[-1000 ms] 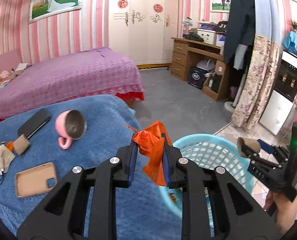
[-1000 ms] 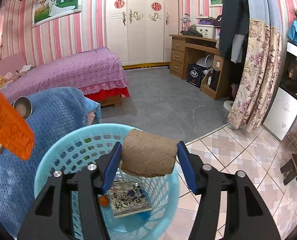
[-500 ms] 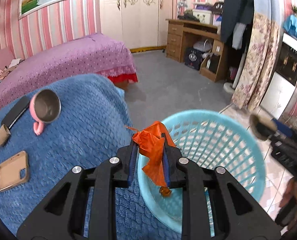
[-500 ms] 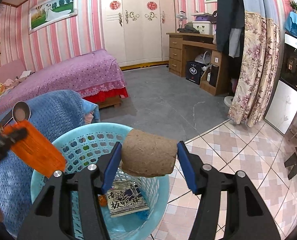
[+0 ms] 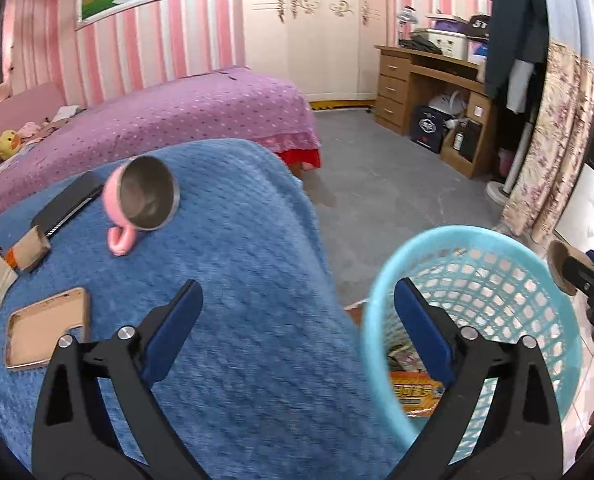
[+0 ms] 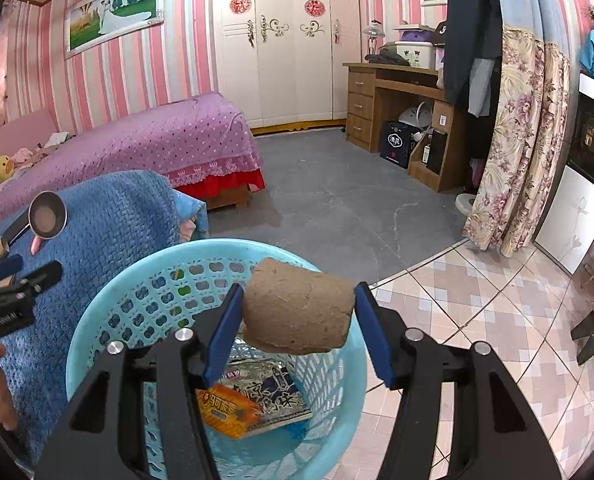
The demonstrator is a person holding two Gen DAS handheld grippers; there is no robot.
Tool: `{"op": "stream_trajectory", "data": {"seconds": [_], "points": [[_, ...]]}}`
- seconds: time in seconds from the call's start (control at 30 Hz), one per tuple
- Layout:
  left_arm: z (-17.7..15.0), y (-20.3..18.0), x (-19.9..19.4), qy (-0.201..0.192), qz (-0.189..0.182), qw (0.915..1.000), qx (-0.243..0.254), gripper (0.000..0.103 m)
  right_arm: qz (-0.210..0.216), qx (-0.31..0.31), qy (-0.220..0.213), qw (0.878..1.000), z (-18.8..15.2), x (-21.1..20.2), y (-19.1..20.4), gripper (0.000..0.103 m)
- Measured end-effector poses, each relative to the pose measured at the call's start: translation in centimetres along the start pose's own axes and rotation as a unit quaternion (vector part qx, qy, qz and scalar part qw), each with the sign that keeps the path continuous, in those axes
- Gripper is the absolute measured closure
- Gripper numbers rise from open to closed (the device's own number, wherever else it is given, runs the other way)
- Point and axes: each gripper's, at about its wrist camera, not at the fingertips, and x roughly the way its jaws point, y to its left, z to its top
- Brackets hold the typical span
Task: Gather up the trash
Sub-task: 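Open the left gripper over the basket while the right gripper releases the roll, then move both open grippers back over the bed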
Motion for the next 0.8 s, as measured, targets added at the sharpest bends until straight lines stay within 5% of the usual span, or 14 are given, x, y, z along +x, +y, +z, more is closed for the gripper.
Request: {"op": "stream_trajectory", "data": {"seconds": [0.27,0.37,0.6,0.8], "points": [[-0.7,1.7,-1.0,-0.01,0.027,0.9995,0.012,0.006,0.004,-0.001,-0.007,1.0,0.4,-0.2,1.4,0.044],[-0.9,3.0,-1.9,-0.014,0.032,0.9993,0.014,0.006,-0.003,-0.006,-0.015,1.0,0.6,-0.4,2.3,0.028],[-1.1,6.7,-3.6,-0.021,0.047,0.9987,0.004,0.006,-0.01,-0.018,-0.018,1.0,0.9,-0.5,4.9,0.01],[-1.1,10.6,-4.8,-0.026,0.062,0.9976,-0.017,0.006,-0.015,-0.015,-0.024,0.999,1.2,-0.8,7.3,0.005]]}}
